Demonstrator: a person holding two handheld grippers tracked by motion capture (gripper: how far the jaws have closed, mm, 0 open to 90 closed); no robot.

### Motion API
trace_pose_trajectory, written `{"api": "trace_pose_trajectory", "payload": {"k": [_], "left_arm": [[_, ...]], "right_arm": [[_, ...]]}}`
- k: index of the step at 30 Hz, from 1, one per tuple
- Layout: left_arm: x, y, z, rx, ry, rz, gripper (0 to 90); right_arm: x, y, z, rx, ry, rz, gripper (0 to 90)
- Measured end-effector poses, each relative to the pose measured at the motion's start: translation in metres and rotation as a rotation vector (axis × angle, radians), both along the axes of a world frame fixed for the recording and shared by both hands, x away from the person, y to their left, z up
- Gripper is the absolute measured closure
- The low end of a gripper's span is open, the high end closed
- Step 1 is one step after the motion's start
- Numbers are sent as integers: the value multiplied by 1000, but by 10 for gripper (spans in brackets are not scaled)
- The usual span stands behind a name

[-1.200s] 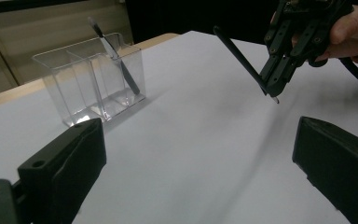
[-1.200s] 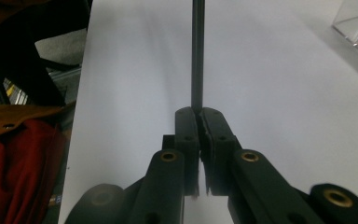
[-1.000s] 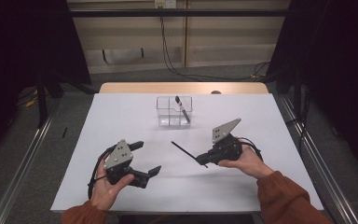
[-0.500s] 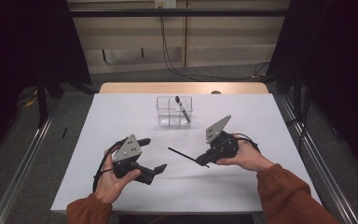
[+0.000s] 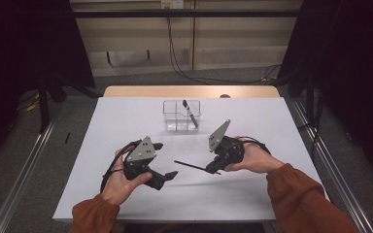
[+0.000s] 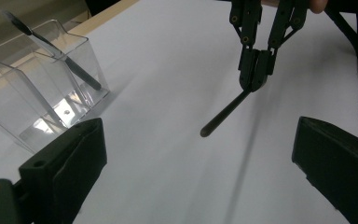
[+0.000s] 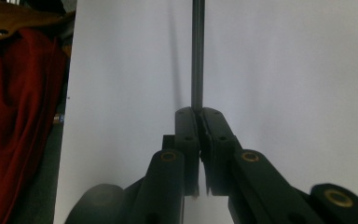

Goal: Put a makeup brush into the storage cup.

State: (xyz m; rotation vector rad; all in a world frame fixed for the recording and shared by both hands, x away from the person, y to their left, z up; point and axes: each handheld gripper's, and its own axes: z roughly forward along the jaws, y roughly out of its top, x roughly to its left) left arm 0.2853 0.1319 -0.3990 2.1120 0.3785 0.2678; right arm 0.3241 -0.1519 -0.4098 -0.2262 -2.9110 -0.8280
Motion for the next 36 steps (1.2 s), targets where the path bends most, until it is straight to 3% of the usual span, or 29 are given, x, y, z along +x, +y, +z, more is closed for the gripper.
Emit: {"api": "trace_pose_trajectory", "payload": {"k": [1,12,20,24,29,36], "left_arm": [[0,-1,0,7,19,-14,30],[0,-14,4,116,43,-92,36],[1,-24,3,179,66,-123,43],[3,-28,4,237,74,-146,54],[5,-33,3,267,85,-152,56],[12,-37,-4,325,155,-190,52]], "right_arm": [[0,0,1,-11,-5,4,860],[-4,5,7,-127,-11,51,860],[-4,12,4,-204,-13,86,860],[-3,15,4,-224,-10,106,860],[-2,20,4,-256,-3,122,860],[-1,25,4,-282,13,140,860]]}}
